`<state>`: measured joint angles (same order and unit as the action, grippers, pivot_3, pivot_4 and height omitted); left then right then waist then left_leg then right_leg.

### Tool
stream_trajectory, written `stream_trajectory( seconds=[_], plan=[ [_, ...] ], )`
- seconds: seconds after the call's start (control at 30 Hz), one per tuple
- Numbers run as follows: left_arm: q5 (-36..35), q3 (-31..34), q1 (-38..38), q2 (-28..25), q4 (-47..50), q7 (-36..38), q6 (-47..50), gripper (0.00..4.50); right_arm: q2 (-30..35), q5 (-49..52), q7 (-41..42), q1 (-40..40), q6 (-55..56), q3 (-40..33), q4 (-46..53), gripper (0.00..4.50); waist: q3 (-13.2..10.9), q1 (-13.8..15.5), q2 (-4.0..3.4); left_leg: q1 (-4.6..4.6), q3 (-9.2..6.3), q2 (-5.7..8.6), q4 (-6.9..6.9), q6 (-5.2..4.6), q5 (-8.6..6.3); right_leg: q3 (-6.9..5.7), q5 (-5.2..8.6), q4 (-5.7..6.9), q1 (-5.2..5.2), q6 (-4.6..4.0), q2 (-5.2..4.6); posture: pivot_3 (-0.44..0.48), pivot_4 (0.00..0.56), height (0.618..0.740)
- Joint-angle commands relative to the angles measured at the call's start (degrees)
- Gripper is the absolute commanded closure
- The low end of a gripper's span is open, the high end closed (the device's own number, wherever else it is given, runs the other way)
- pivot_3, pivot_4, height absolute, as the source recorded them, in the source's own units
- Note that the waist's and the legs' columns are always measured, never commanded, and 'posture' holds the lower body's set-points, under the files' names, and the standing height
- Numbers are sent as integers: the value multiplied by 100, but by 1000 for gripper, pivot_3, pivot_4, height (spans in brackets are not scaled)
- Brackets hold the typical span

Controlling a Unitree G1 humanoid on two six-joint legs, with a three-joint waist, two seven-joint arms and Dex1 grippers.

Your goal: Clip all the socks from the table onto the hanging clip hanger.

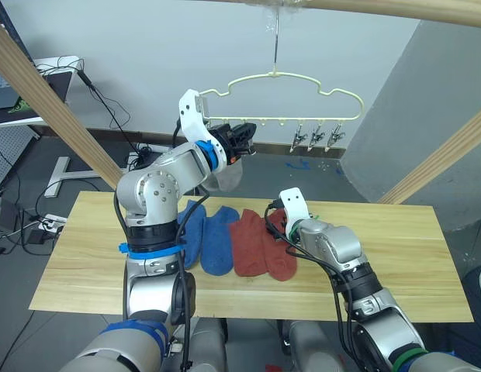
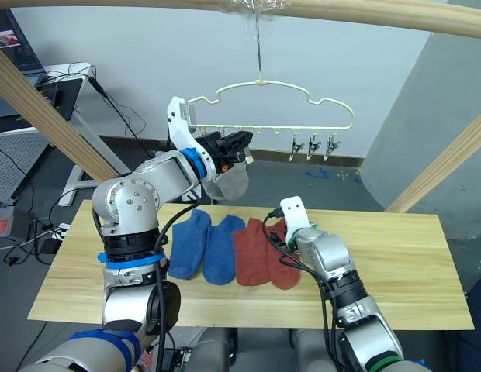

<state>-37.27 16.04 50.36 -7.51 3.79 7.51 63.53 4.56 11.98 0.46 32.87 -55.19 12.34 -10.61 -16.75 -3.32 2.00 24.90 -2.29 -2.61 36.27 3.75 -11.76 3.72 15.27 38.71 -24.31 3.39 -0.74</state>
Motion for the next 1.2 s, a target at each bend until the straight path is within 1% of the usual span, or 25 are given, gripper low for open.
stream_trajectory(
  seconds=[0.03,0.07,0.13,0.17,0.23,0.3,0.33,0.37,0.4,0.43,0.6,0.8,1.0,1.2],
  plan=[
    [-239,92,191,-36,242,-37,158,4386,-19,-150,64,-103,61,-102,27,571,0,1,0,0,0,0,0,0,0,0,0,0,0,0,0,-28,295,740],
    [-258,98,196,-42,241,-51,180,4386,-30,-176,76,-107,56,-114,30,855,0,2,0,0,0,0,0,0,0,0,0,0,0,0,0,-28,295,740],
    [-352,155,234,-23,221,-85,286,4386,-66,-234,101,-115,35,-148,47,1545,0,1,0,0,0,0,0,0,0,0,0,0,0,0,0,-28,295,740],
    [-383,176,248,-16,214,-92,327,4386,-83,-258,111,-119,21,-163,60,1974,0,1,0,0,0,0,-2,0,0,-1,-1,-1,0,-1,0,-28,295,740],
    [-450,223,272,2,184,-110,403,4386,-102,-289,129,-118,7,-183,69,2581,0,-1,0,0,-1,0,-6,0,0,-2,-1,-2,-1,-2,0,-27,291,740],
    [-528,314,298,37,153,-152,451,4386,-119,-319,141,-119,-4,-200,75,3368,0,-2,0,-1,-1,0,-9,1,0,-2,-2,-2,-1,-3,0,-31,290,740],
    [-564,363,309,52,143,-176,467,4386,-124,-333,145,-125,-13,-207,87,3639,0,-2,0,-1,-1,0,-11,1,0,-2,-2,-3,-2,-4,0,-31,290,740],
    [-588,403,320,64,131,-197,484,4386,-130,-350,151,-130,-19,-216,92,4067,0,2,0,-1,-1,0,-12,1,0,-2,-2,-5,-2,-4,0,-31,289,740],
    [-624,452,333,78,111,-224,504,4386,-134,-365,155,-135,-25,-226,97,4360,0,2,0,-1,-1,0,-13,1,0,-3,-3,-7,-2,-6,-1,-34,289,740],
    [-660,493,346,84,94,-245,521,4386,-137,-377,160,-142,-39,-236,107,4467,0,2,0,-1,-1,0,-14,1,0,-3,-3,-8,-2,-6,-1,-34,289,740],
    [-816,668,407,124,22,-345,576,4386,-162,-388,304,-168,-177,-277,225,4467,0,3,0,-1,-1,1,-14,1,0,-3,-3,-9,-1,-6,-2,-37,287,740],
    [-981,781,420,126,-77,-428,610,4386,-18,-333,618,-128,-233,-283,831,4467,0,1,0,0,-1,1,-16,2,0,-4,-4,-9,-2,-7,-3,-44,282,740],
    [-1072,746,417,102,-127,-437,611,4386,199,-102,929,-80,-962,-405,2047,4467,0,4,0,0,-1,1,-17,3,1,-5,-4,-10,-2,-6,-3,-50,279,740],
    [-1252,869,441,141,-207,-498,674,4386,323,289,1186,-54,-1806,-490,3263,4467,0,0,0,0,-2,1,-18,3,0,-7,-4,-10,-2,-6,-3,-62,280,740]
  ],
)
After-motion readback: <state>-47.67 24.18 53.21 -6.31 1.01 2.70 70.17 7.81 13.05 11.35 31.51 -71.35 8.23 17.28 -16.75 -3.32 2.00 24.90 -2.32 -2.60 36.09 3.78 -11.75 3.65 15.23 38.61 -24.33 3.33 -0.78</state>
